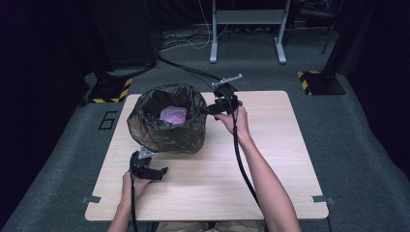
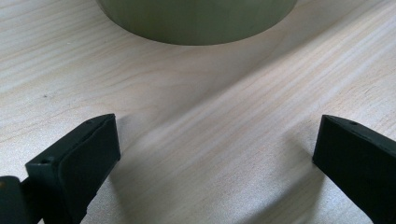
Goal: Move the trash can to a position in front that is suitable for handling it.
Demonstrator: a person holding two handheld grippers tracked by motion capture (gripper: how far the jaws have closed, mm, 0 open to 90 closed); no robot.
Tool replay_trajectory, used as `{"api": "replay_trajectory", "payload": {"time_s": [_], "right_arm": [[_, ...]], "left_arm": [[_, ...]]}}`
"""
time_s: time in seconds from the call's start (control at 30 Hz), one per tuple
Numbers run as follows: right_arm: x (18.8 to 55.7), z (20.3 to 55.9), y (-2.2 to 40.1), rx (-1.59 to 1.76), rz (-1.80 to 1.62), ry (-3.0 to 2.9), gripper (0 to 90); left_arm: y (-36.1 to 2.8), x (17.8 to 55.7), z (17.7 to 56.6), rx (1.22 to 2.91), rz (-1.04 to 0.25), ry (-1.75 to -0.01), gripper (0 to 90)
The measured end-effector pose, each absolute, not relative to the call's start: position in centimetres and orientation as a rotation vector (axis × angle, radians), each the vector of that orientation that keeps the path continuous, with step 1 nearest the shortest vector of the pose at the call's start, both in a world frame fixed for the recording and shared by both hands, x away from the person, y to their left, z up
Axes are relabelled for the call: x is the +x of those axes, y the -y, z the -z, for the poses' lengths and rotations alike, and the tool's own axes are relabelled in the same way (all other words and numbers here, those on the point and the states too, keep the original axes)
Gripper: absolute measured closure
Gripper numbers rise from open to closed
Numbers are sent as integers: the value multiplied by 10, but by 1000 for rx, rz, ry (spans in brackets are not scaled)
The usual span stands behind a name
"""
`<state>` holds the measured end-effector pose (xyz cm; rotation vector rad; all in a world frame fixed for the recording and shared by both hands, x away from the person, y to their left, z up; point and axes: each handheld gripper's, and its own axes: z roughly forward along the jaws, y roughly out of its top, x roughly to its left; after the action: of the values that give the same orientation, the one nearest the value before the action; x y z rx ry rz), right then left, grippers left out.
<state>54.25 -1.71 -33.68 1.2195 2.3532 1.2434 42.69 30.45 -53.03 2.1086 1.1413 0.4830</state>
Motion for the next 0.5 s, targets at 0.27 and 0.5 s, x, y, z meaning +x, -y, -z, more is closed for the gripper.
{"api": "replay_trajectory", "payload": {"time_s": [0.27, 0.5], "right_arm": [[573, 341, -7, 1292, -1178, -2410, 389], [584, 351, -14, 1357, -1188, -2450, 539]], "left_arm": [[-305, 427, 530, 2115, -485, -1133, 3], [-305, 427, 530, 2118, -483, -1132, 4]]}}
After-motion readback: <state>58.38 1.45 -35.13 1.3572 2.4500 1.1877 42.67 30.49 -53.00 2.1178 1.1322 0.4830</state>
